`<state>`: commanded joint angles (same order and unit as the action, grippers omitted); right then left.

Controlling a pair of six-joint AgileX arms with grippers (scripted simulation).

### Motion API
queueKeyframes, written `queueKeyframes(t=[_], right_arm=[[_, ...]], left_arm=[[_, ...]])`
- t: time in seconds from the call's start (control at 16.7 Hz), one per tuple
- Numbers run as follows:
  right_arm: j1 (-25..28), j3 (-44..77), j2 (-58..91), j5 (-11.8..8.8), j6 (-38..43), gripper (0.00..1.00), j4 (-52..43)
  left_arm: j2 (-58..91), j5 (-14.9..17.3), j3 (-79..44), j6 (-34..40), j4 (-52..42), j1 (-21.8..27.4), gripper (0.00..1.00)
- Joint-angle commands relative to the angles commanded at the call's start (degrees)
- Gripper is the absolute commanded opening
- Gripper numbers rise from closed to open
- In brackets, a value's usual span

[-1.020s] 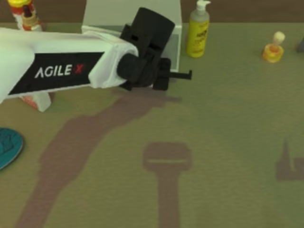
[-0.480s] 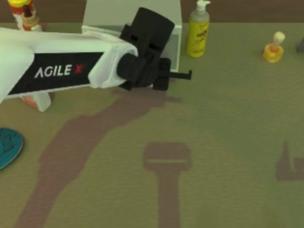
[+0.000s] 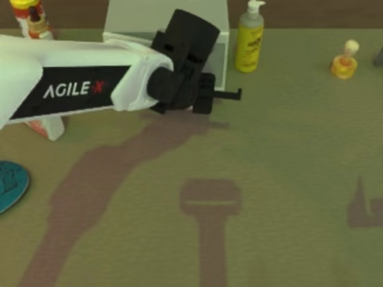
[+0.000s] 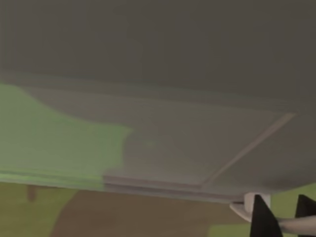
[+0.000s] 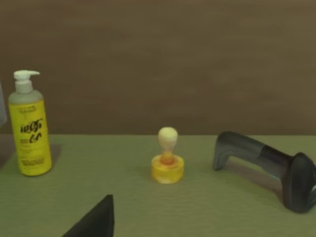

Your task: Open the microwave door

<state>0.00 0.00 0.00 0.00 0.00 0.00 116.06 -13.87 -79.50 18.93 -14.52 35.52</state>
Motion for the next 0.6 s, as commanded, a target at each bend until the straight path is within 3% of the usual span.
queueKeyframes(t=[0.6], right_arm=[[0.00, 0.00, 0.00, 0.00, 0.00, 1.00, 0.00]], left_arm=[[-1.99, 2.25, 3.05, -2.86, 1.70, -0.62, 0.00]])
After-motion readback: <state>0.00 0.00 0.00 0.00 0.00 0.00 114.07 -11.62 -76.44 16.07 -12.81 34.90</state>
